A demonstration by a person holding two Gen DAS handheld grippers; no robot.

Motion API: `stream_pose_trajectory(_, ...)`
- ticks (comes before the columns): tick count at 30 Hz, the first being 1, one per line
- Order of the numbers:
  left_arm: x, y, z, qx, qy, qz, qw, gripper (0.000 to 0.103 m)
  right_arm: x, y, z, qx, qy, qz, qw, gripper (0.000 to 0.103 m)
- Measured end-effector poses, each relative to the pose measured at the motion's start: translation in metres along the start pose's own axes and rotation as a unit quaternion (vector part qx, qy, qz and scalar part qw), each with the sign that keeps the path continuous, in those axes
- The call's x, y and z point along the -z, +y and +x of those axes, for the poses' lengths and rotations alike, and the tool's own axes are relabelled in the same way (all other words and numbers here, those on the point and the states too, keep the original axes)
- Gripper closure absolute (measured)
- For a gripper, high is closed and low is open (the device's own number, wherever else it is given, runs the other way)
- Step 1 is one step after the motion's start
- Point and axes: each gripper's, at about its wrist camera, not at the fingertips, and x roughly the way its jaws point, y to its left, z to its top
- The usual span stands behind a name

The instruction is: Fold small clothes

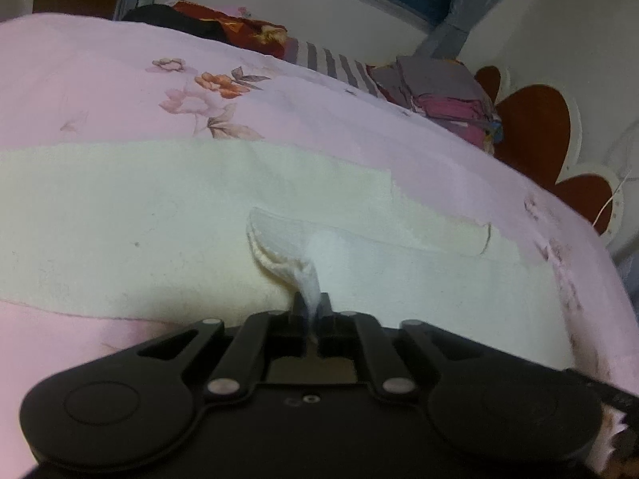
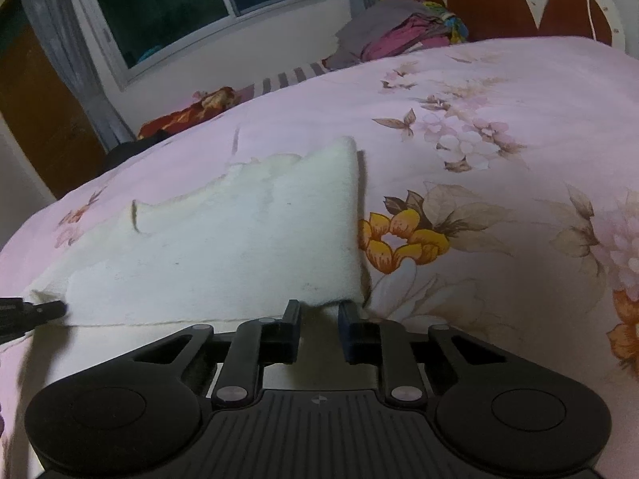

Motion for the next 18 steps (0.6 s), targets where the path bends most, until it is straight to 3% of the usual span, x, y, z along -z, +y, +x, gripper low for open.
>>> stream_pose_trajectory(1,0.000,0.001,-0.004,-0.016,-0.008,0.002,0.9998,0.079,0.000,0.000,-0.007,0.001,-0.009,-0.004,1.000,0.082)
stream_pose_trajectory(2,0.001,-0.001,-0.012,-0.039,-0.024,0.011,0.9989,0.077,-0.001,-0.001,-0.014,0.001,-0.021,-0.004,1.000,0.082)
stream_pose_trajectory(4,0.005,-0.015,-0.029,-0.083,-0.062,0.052,0.9933,0.059,-0.006,-0.003,-0.028,0.004,-0.047,0.003,0.999,0.082)
stream_pose_trajectory(6,0.011,-0.041,-0.032,-0.068,-0.072,0.098,0.9902,0.052,-0.013,0.002,-0.023,-0.003,-0.047,0.006,0.999,0.082)
stream_pose_trajectory(7,0.014,-0.060,-0.028,-0.052,-0.070,0.126,0.9882,0.039,-0.015,0.009,-0.016,-0.013,-0.039,0.000,0.999,0.082)
stream_pose_trajectory(8,0.018,-0.078,-0.021,-0.040,-0.066,0.152,0.9854,0.033,-0.017,0.018,-0.007,-0.025,-0.029,-0.010,0.999,0.082)
stream_pose_trajectory(12,0.035,-0.124,0.010,-0.005,-0.039,0.212,0.9764,0.031,-0.011,0.060,0.028,-0.089,0.014,-0.062,0.994,0.082)
stream_pose_trajectory(15,0.037,-0.116,0.020,-0.031,-0.032,0.210,0.9766,0.033,-0.007,0.058,0.036,-0.103,0.019,-0.073,0.992,0.082)
stream_pose_trajectory(17,0.032,-0.091,0.018,-0.061,-0.038,0.191,0.9789,0.029,-0.012,0.031,0.030,-0.067,-0.001,-0.046,0.997,0.083)
stream_pose_trajectory(18,0.029,-0.076,0.016,-0.076,-0.042,0.181,0.9795,0.019,-0.017,0.007,0.027,-0.034,-0.012,-0.014,0.999,0.083)
